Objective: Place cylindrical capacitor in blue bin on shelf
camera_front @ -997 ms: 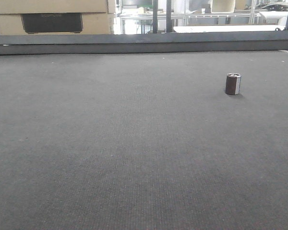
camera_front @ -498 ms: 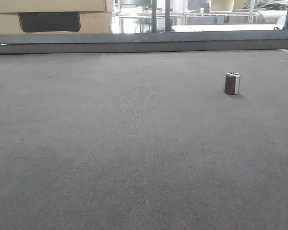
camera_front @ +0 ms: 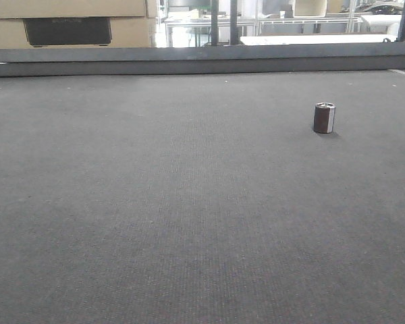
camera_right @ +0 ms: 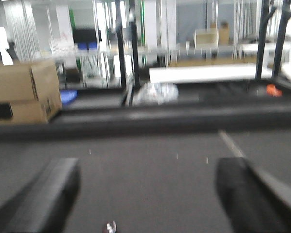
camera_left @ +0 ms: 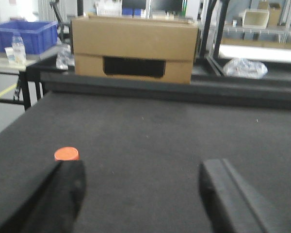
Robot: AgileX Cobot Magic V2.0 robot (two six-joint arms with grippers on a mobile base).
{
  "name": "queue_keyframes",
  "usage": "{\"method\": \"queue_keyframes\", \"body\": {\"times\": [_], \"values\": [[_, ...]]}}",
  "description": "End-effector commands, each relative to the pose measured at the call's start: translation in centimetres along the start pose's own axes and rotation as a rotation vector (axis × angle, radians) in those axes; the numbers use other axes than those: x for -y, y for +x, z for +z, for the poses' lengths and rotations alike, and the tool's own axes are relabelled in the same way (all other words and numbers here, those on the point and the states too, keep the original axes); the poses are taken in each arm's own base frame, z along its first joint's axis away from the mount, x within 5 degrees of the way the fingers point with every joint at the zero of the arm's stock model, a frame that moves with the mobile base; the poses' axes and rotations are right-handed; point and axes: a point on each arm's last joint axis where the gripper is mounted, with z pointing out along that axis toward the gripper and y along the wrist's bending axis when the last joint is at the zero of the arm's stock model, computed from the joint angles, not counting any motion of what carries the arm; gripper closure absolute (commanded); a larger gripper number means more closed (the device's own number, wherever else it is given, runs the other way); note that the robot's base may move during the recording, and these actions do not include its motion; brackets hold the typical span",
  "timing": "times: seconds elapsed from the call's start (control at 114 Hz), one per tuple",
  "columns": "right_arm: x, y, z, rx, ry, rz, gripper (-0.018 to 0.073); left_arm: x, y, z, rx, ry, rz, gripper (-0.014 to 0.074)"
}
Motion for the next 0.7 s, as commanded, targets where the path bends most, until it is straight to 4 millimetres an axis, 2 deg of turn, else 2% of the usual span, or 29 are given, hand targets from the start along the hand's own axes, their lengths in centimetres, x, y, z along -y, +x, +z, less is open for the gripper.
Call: {"method": "queue_keyframes", "body": {"times": [0.0,0.166,0.315,0.472,0.691], "values": [[0.2,1.0,2.4,-0.089,0.007,0.010,-0.0010,0.1,-0.3,0.1,0.005,0.013,0.004,0.0092],[0.2,3.6,6.1,-0.250,-0.001,0.030,-0.0010,0.1,-0.3,0.1,0.005,0.014,0.003,0.0037],[-1.2,7.1,10.1,-0.382,-0.065,-0.002,-0.0010,0.1,-0.3,0.1,0.005,0.014,0.003,0.0037],[-2.9,11.5,14.1,-0.362,-0.107,-0.109,-0.0010,0.1,-0.3,0.1,0.003,0.013,0.004,0.0037],[-2.6,16.7,18.6,-0.258,-0.047,-0.143,-0.0010,0.1,-0.3,0.1,0.003,0.011,0.004,0.0037]]}}
